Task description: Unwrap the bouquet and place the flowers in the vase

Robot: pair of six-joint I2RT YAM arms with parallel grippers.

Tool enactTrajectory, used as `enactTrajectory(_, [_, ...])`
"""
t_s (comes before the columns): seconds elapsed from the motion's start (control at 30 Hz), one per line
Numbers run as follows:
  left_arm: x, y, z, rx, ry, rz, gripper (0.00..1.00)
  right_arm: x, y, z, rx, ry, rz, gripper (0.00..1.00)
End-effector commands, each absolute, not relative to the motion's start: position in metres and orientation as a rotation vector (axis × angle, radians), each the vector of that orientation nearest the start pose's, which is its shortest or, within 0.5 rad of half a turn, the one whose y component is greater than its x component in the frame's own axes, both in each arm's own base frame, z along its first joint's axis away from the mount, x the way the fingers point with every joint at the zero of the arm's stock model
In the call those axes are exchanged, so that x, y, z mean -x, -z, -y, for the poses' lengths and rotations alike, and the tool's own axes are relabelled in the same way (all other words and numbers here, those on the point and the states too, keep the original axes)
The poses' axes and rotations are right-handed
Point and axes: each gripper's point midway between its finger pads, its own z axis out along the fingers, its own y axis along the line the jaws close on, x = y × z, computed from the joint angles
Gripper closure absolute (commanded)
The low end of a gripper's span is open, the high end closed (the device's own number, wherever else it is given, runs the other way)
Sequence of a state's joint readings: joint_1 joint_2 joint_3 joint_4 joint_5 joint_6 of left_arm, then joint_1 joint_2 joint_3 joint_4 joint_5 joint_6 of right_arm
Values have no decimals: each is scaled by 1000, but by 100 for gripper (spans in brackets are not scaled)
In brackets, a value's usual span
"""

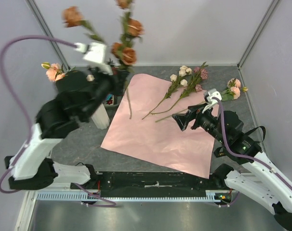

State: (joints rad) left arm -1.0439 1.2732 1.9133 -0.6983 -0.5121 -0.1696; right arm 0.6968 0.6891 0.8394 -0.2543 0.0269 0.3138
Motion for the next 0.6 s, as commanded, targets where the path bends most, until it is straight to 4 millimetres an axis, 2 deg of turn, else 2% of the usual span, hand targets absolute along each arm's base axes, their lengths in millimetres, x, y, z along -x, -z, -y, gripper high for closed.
enactTrajectory(0.0, [-210, -553, 123, -40, 376, -1514, 98, -229, -315, -195, 291, -705, -1685, 2])
enactTrajectory(0.1, [-205, -557, 69, 78, 212, -1477, 98, -232, -311, -200, 288, -719, -1693, 2])
enactTrajectory(0.2, [-211, -559, 56, 80, 70, -1448, 98, -235, -311, -204, 285, -732, -1692, 2])
enactTrajectory(0.23, [-213, -558, 51, 46, -25, -1443, 98, -237, -309, -206, 285, -730, -1700, 2])
enactTrajectory(0.27, [-222, -558, 52, 117, -68, -1412, 98, -237, -310, -206, 284, -732, -1699, 2])
enactTrajectory(0.33, [-225, -558, 49, 73, -185, -1370, 98, -238, -308, -207, 278, -734, -1703, 2])
enactTrajectory(0.37, [-233, -549, 64, 45, -184, -1354, 98, -239, -308, -207, 270, -737, -1703, 2])
enactTrajectory(0.4, [-237, -551, 61, 70, -193, -1338, 98, -238, -308, -208, 269, -742, -1705, 2])
enactTrajectory(0.43, [-249, -543, 70, 71, -208, -1356, 98, -238, -307, -208, 269, -741, -1708, 2])
enactTrajectory(0.47, [-254, -547, 73, 69, -183, -1352, 98, -238, -307, -207, 265, -745, -1707, 2])
enactTrajectory(0.5, [-267, -530, 65, 44, -258, -1413, 98, -237, -306, -207, 264, -746, -1709, 2])
enactTrajectory(0.53, [-274, -527, 68, 97, -182, -1424, 98, -237, -306, -207, 260, -747, -1710, 2])
enactTrajectory(0.57, [-284, -526, 78, 63, -133, -1430, 98, -237, -306, -206, 261, -744, -1711, 2])
